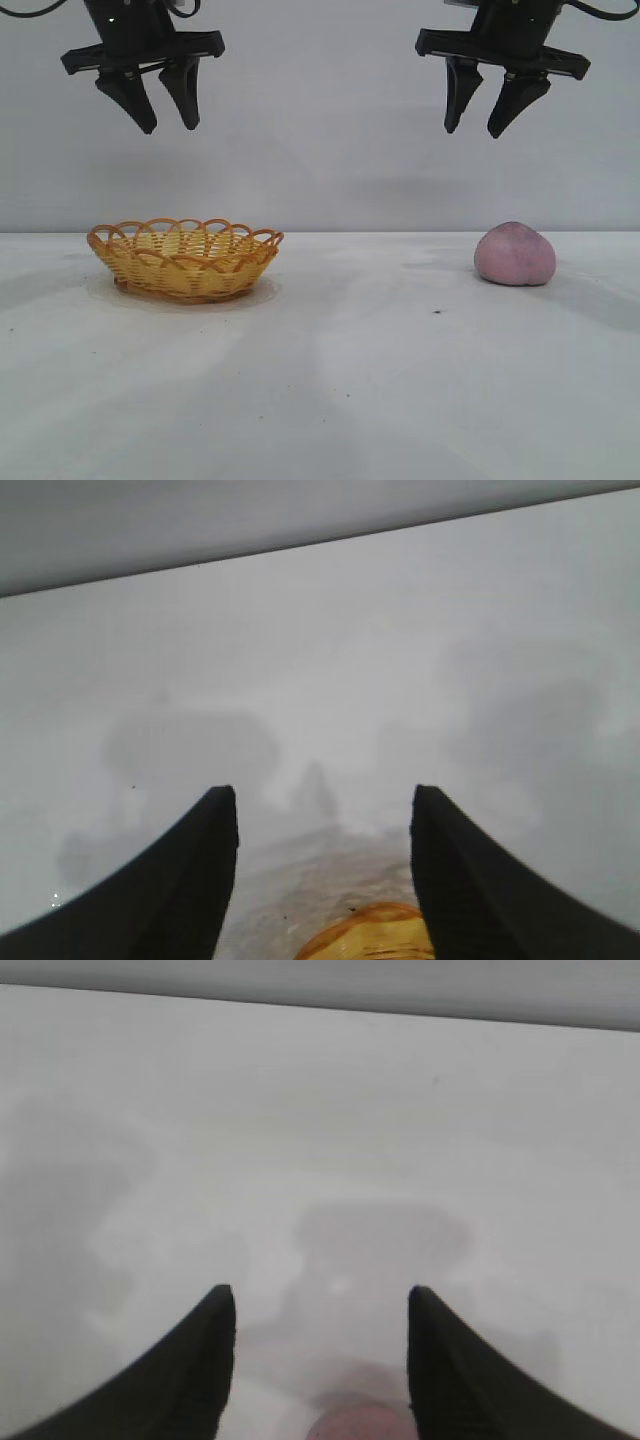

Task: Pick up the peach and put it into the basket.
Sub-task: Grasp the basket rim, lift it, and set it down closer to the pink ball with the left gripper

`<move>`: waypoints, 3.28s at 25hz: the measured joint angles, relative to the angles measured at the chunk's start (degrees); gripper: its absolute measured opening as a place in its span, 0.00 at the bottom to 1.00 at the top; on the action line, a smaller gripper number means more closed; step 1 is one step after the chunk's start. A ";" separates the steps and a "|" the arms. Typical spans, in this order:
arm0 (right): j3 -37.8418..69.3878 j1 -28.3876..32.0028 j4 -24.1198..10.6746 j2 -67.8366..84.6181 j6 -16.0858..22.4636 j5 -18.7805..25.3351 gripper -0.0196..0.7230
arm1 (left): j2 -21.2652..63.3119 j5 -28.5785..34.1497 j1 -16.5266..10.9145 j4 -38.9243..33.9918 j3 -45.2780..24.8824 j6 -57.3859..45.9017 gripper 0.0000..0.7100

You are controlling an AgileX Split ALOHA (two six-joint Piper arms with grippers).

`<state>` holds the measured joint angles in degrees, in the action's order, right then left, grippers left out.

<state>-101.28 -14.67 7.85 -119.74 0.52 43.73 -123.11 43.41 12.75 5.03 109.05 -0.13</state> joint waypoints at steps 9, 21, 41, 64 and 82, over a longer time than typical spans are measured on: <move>0.00 0.00 0.00 0.00 0.00 0.00 0.53 | 0.00 0.36 0.00 -0.15 0.00 0.10 0.48; 0.00 0.00 -0.09 0.00 0.00 0.72 0.53 | -3.30 17.05 -5.38 3.30 0.21 10.23 0.48; 0.00 0.00 -0.77 0.00 0.00 1.67 0.53 | -11.11 19.50 -5.60 17.39 -0.59 18.09 0.00; -0.34 1.25 -2.03 -0.04 0.11 5.52 0.53 | 7.23 -9.04 4.63 61.83 -47.35 37.22 0.09; -0.34 1.25 -1.94 -0.04 0.11 5.66 0.53 | 17.18 -7.26 -1.49 46.50 -47.64 35.00 0.43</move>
<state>-101.62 -13.42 5.91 -119.78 0.63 49.38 -105.93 36.15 11.26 51.53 61.41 34.86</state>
